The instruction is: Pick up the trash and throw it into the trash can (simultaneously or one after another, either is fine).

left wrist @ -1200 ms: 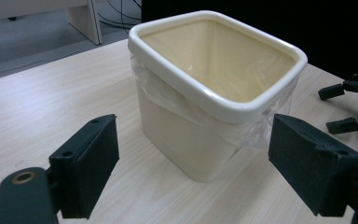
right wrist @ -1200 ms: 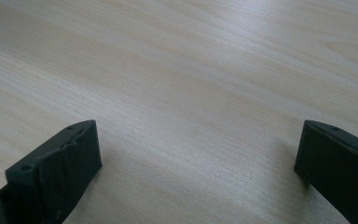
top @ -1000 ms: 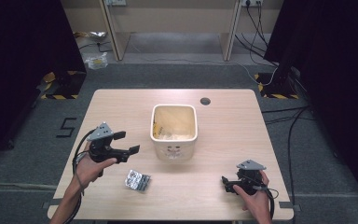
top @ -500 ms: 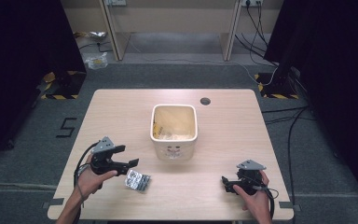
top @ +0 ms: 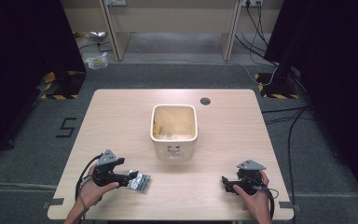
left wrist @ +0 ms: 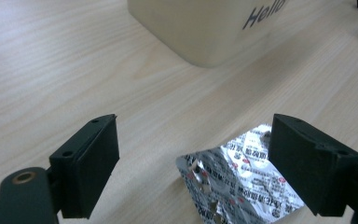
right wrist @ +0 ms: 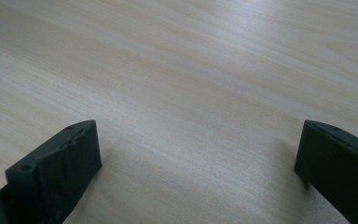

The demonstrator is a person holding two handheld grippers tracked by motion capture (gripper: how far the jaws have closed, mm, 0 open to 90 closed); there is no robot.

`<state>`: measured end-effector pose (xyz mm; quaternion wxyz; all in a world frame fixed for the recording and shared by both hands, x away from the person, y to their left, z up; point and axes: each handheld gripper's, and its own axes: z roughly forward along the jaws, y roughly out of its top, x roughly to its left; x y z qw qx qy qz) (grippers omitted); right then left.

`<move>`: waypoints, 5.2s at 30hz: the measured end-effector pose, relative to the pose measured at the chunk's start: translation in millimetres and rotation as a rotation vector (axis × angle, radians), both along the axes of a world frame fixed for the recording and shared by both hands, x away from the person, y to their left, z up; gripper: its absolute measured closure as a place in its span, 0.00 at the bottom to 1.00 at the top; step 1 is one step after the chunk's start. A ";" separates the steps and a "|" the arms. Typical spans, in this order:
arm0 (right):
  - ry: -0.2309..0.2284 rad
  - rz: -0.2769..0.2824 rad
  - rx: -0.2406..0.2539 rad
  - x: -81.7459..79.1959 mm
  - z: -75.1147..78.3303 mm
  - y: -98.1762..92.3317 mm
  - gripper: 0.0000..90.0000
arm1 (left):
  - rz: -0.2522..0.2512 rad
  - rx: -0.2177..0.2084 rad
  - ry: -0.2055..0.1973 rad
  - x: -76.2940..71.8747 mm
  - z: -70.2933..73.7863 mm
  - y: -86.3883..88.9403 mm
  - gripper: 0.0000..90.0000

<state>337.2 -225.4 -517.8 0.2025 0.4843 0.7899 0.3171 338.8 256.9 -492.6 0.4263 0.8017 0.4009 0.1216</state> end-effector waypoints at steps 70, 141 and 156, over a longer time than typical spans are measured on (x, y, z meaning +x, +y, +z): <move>0.000 0.000 0.000 0.0 0.0 0.0 0.00 | -0.040 -0.013 -0.212 -14.3 41.0 8.3 0.91; -0.001 0.001 0.000 0.1 -0.1 0.0 0.00 | -0.104 -0.027 -0.345 68.1 178.8 -27.2 0.91; -0.002 0.002 0.000 0.3 -0.1 -0.1 0.00 | -0.148 -0.051 -0.299 92.8 168.6 -65.8 0.91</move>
